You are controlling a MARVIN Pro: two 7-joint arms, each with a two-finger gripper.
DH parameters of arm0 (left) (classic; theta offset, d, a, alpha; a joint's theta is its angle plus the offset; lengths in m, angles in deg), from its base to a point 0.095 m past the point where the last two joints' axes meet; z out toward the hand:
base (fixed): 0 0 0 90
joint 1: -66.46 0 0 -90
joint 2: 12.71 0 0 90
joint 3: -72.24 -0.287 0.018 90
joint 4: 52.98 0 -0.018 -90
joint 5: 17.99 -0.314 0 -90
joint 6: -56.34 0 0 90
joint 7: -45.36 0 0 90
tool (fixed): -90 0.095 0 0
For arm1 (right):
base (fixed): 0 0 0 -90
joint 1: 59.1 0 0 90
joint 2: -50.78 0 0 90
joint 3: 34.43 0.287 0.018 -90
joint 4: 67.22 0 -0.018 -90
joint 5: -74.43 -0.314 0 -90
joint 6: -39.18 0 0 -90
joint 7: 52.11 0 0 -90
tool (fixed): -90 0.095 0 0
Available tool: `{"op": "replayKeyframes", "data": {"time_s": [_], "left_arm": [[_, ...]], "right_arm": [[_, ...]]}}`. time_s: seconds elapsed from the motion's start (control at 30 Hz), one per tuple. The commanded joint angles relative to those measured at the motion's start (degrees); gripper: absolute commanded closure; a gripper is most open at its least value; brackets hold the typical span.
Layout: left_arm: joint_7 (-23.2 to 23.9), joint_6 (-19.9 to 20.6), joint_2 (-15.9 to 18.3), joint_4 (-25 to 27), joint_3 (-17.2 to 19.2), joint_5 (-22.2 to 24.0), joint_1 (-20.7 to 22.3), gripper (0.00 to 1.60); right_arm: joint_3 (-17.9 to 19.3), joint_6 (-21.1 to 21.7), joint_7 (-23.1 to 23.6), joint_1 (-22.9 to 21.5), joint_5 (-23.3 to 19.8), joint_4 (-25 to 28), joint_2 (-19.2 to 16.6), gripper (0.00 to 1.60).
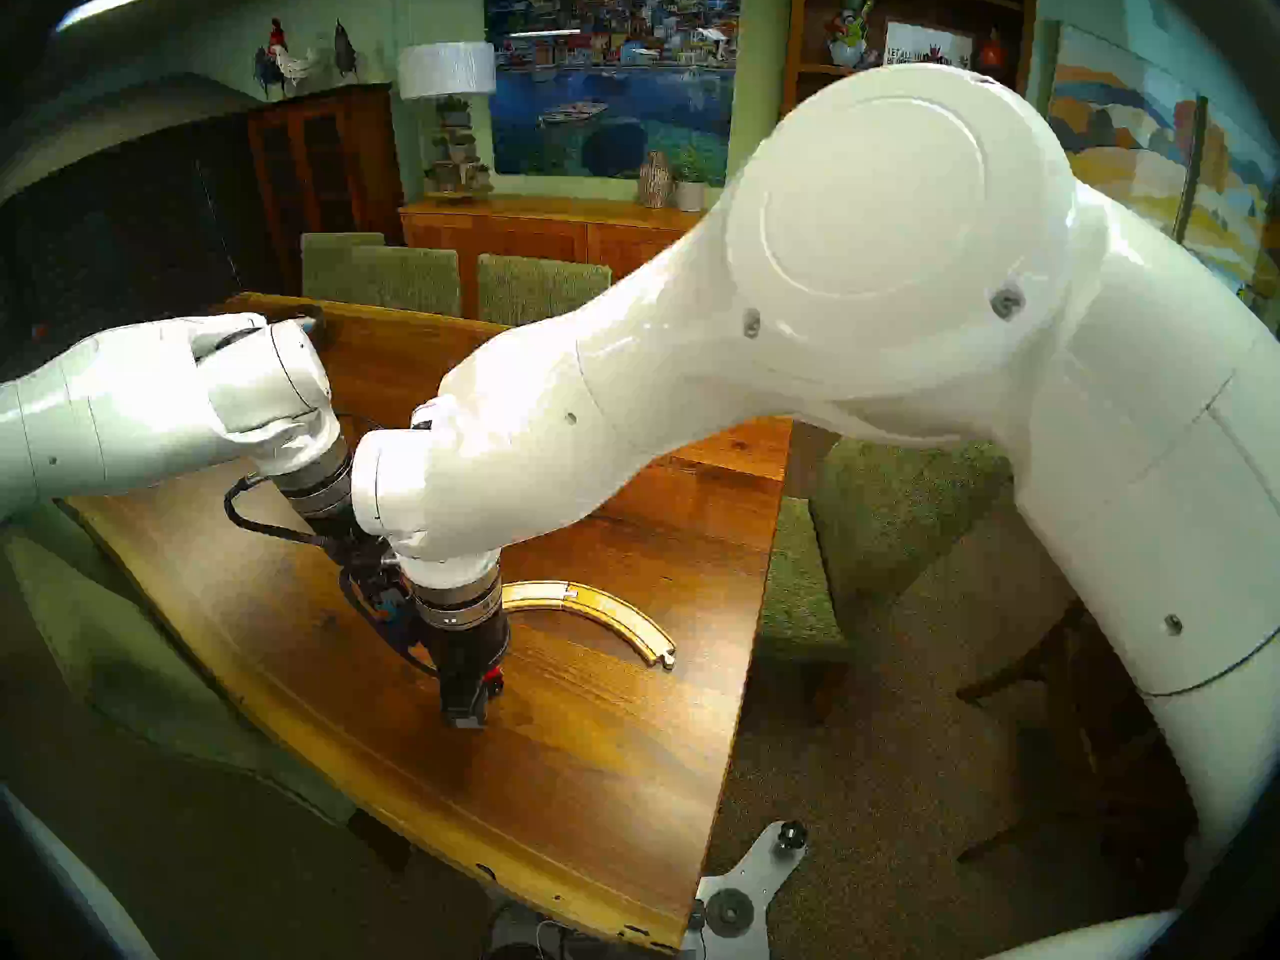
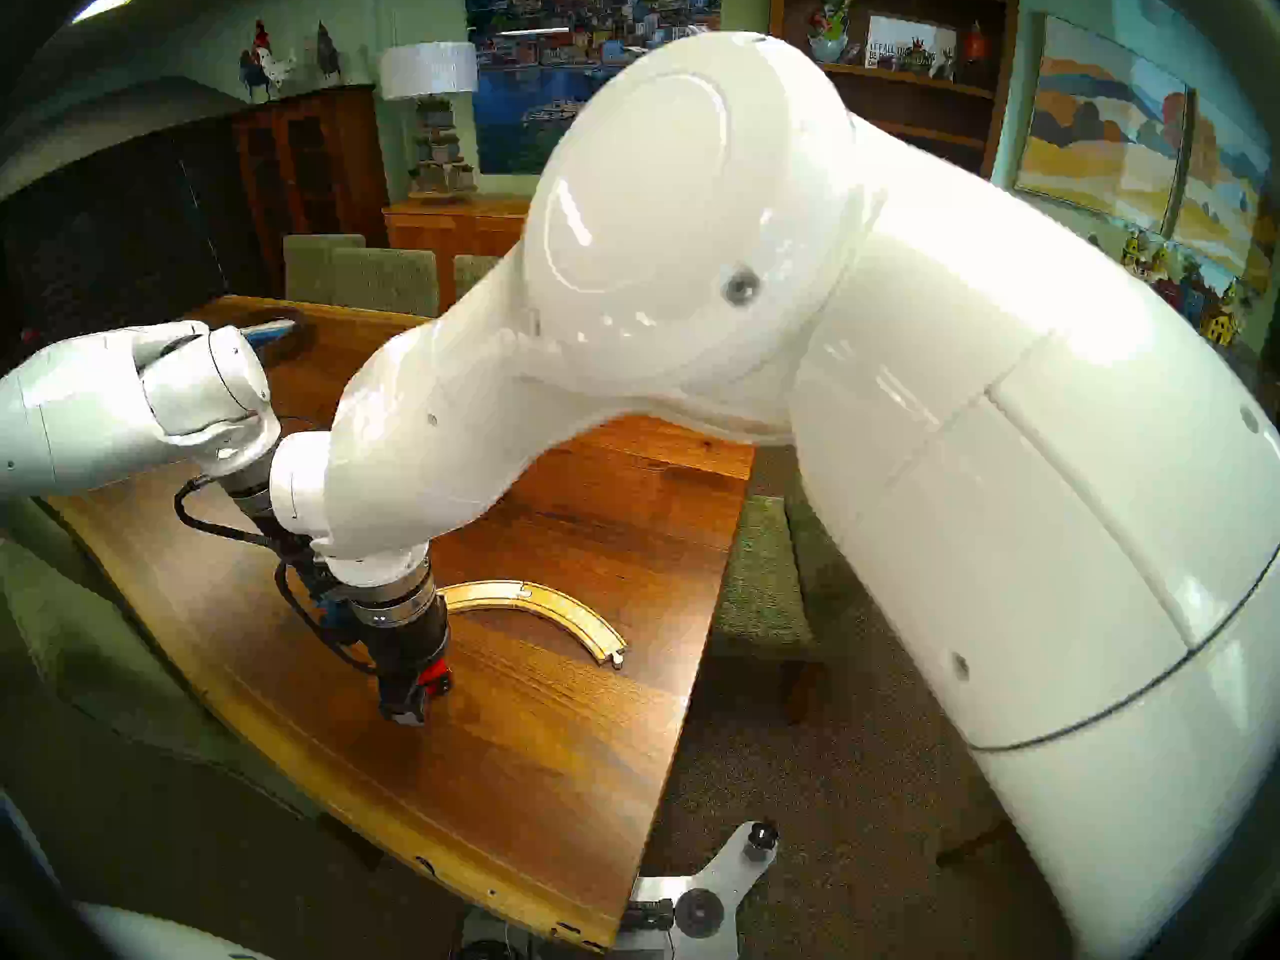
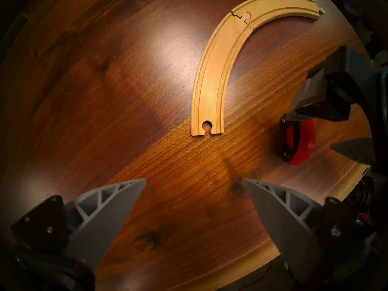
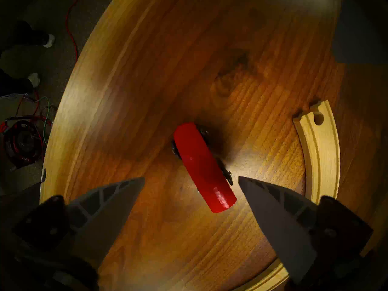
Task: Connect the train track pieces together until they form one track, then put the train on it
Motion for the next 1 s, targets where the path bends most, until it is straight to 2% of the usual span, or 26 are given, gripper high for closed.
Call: {"op": "replayKeyframes", "data": {"time_s": [0.0,0.13,0.27,0.33,0.37,0.67,0.97], "left_arm": [[-0.1,0.1,0.1,0.1,1.4,0.1,1.7,0.0],[-0.1,0.1,0.2,0.1,1.4,0.1,1.7,0.0],[-0.1,0.1,0.2,0.1,1.4,0.1,1.7,0.0],[-0.1,0.1,0.2,0.1,1.4,0.1,1.7,0.0],[-0.1,0.1,0.2,0.2,1.4,0.1,1.7,0.0],[-0.1,0.1,0.1,0.1,1.4,0.1,1.7,0.0],[-0.1,0.0,0.1,0.1,1.3,0.1,1.7,0.0]], "right_arm": [[0.7,0.1,-0.3,0.2,0.5,-1.3,-0.1,0.41],[0.7,0.2,-0.6,0.7,0.8,-1.6,-0.1,0.8],[0.9,0.5,-1.0,1.1,0.9,-1.6,-0.1,1.0],[0.9,0.6,-1.2,1.1,0.9,-1.6,-0.1,1.26],[1.0,0.7,-1.3,1.1,0.9,-1.5,-0.1,1.58],[2.8,2.2,-3.7,-1.8,0.1,2.9,-0.1,1.6],[4.6,3.3,-6.3,-5.6,-1.9,7.9,-4.1,1.6]]}}
